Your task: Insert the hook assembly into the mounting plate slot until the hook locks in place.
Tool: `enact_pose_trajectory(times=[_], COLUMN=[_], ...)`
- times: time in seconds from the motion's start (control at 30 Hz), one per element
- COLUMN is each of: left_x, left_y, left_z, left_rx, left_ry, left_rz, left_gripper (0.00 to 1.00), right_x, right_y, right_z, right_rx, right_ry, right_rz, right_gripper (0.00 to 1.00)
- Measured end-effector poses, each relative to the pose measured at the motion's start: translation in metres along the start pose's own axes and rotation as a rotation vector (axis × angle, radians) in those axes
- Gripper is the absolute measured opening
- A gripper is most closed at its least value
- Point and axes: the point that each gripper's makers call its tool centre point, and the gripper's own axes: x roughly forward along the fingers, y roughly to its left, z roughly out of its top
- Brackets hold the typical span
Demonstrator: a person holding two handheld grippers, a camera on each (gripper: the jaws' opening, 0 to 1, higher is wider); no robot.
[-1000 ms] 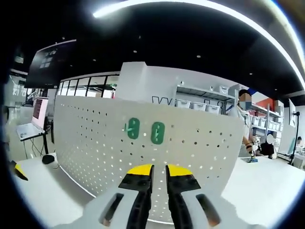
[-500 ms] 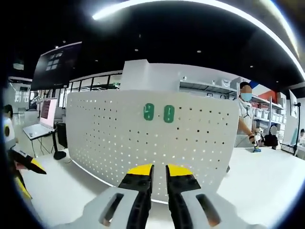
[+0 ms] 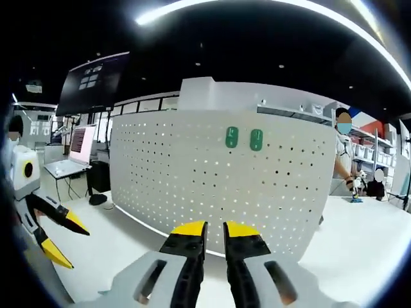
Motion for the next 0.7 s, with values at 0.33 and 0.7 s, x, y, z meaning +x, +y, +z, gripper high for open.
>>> enact_pose_trajectory(times=[0.33, 0.7], left_x=[0.013, 0.027], left_y=[-0.005, -0.002], left_z=[-0.037, -0.068], left_rx=[0.011, 0.073], left_ry=[0.199, 0.36], left_rz=[-0.017, -0.047], left_gripper=[0.39, 0.31], right_x=[-0.01, -0.012], right_y=[0.009, 0.007], right_z=[0.003, 0.003], right_rx=[-0.002, -0.028], right_ry=[-0.022, -0.037], right_rz=[0.011, 0.007], right_gripper=[0.08, 0.09])
